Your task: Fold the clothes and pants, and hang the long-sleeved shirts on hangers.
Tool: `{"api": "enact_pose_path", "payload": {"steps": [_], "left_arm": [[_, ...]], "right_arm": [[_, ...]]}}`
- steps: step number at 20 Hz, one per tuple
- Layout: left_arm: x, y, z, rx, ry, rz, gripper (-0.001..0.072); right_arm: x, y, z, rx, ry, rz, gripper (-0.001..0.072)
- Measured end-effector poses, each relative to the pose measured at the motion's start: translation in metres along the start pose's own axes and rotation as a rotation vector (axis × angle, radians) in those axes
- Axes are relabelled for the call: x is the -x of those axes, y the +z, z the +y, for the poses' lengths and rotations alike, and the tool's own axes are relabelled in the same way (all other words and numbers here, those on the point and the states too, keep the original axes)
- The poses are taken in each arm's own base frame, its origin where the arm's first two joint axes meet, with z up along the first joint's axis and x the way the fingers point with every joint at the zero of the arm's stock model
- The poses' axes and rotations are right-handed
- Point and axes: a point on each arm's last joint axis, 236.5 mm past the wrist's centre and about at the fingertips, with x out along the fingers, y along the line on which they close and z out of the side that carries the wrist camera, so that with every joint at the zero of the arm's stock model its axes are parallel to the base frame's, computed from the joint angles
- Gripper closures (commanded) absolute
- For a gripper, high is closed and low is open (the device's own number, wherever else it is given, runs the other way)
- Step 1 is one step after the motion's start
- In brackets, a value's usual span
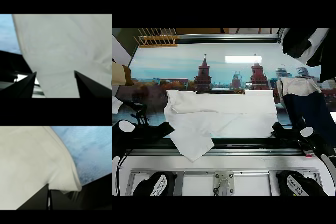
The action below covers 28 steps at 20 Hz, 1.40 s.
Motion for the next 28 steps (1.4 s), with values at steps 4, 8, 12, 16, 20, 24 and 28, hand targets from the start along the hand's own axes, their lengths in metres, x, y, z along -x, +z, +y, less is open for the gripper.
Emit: {"api": "enact_pose_path", "payload": {"steps": [4, 8, 12, 16, 20, 24, 28], "left_arm": [[-0.020, -0.033, 0.025, 0.075, 0.039, 0.081, 0.0015], [-0.037, -0.043, 0.012, 0.047, 0.019, 0.121, 0.0016], [-0.056, -0.060, -0.012, -0.021, 0.004, 0.235, 0.0095], [-0.068, -0.066, -0.031, -0.098, 0.002, 0.292, 0.0701], [-0.049, -0.055, -0.042, -0.152, -0.005, 0.270, 0.0701], [-0.005, -0.040, -0.044, -0.163, -0.024, 0.205, 0.0701], [0.034, -0.021, -0.049, -0.169, -0.046, 0.120, 0.0701]], "right_arm": [[0.000, 0.000, 0.000, 0.001, 0.001, -0.002, 0.0700], [0.000, 0.001, 0.001, 0.001, 0.001, -0.003, 0.0699], [0.000, 0.001, 0.001, -0.001, 0.002, -0.002, 0.0700], [0.001, 0.000, 0.001, 0.004, 0.002, 0.000, 0.0700], [0.016, 0.004, 0.005, 0.095, -0.031, 0.013, 0.0700], [0.046, 0.013, 0.005, 0.233, -0.129, 0.051, 0.0701], [0.081, 0.033, 0.017, 0.318, -0.195, 0.048, 0.0701]]}}
